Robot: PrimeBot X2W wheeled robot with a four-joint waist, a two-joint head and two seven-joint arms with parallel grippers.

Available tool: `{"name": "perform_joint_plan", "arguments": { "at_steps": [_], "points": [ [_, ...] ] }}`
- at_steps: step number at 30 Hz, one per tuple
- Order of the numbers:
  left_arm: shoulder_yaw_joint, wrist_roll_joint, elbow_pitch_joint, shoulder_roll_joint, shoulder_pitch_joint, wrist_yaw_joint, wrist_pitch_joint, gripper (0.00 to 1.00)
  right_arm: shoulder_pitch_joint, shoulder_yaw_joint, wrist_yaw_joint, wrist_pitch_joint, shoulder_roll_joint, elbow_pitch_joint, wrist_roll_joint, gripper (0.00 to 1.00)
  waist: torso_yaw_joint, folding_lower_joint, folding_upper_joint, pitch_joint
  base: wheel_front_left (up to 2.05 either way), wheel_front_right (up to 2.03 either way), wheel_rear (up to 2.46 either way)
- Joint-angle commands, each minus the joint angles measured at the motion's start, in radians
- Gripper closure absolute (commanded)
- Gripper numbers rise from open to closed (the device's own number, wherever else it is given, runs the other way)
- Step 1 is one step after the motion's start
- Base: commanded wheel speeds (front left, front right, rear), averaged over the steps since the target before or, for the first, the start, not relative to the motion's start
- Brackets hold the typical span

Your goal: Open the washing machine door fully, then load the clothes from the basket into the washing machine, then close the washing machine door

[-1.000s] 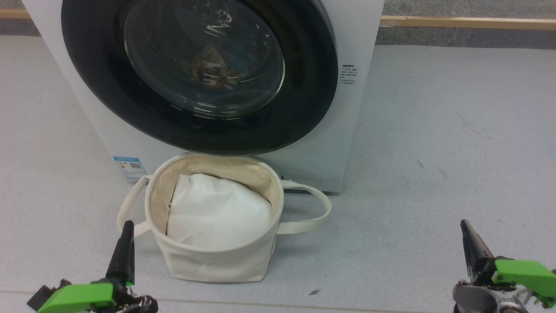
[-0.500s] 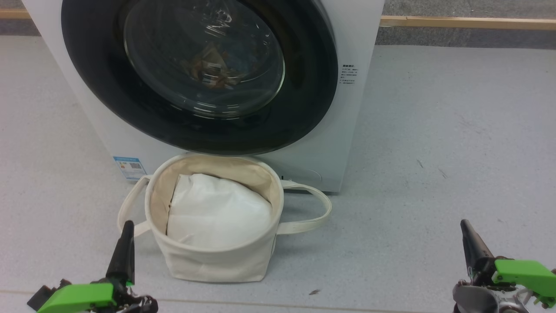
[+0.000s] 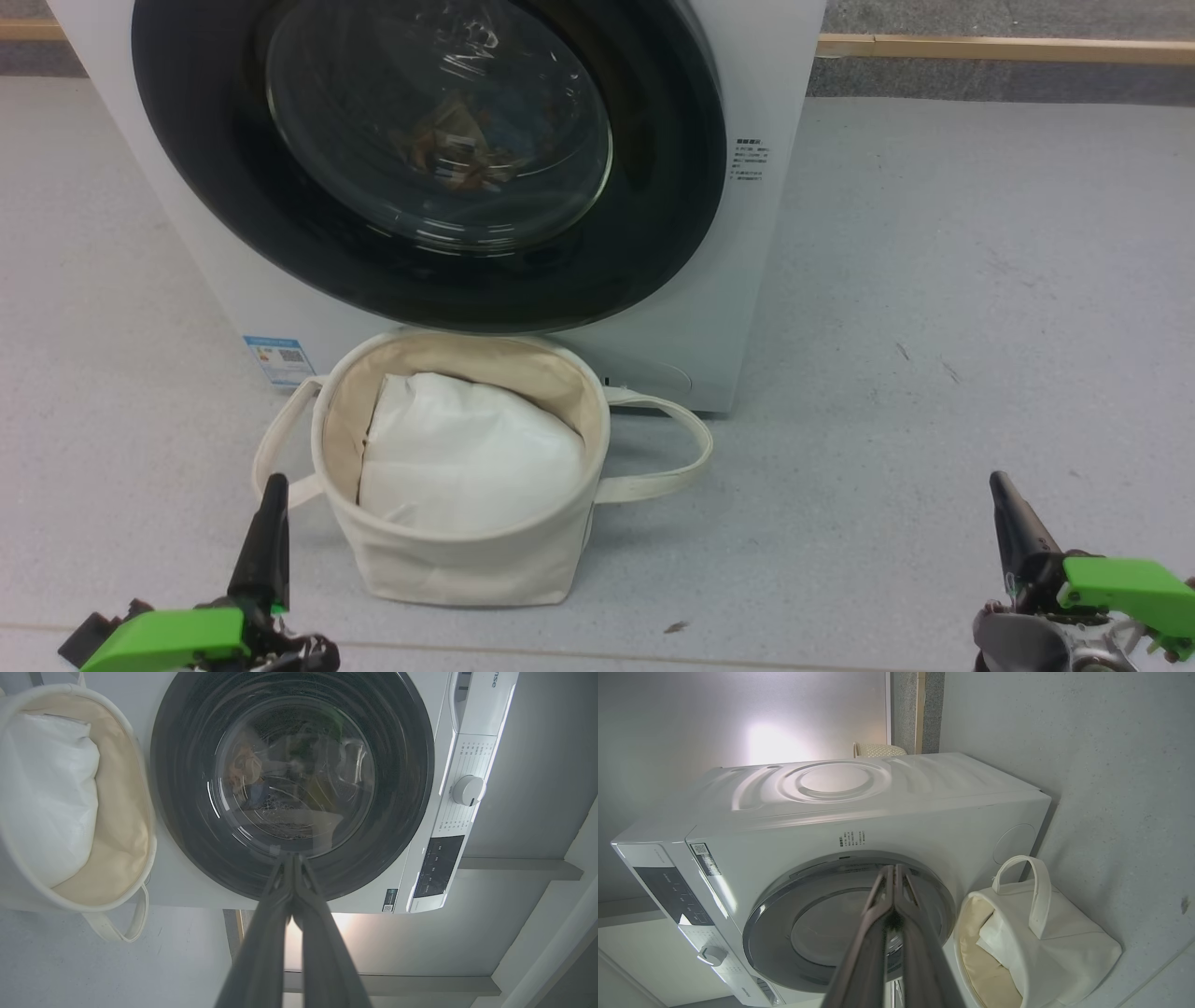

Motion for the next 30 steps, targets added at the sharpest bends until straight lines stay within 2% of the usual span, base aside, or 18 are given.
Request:
{"name": "perform_joint_plan", "arguments": {
  "at_steps": [1,30],
  "points": [
    [0.035,0.003,-0.039,0.005,-0.028,-0.001,0.007,1.0,-0.044,0.021,0.0,0.009,-0.004,-0.036,0.004,1.0,0.0,0.0,-0.0001,0.0,0.0,0.0,0.0],
    [0.035,0.003,-0.039,0.005,-0.028,-0.001,0.007,1.0,-0.044,0.021,0.0,0.009,-0.004,-0.036,0.004,1.0,0.0,0.0,-0.0001,0.0,0.0,0.0,0.0]
  ]
}}
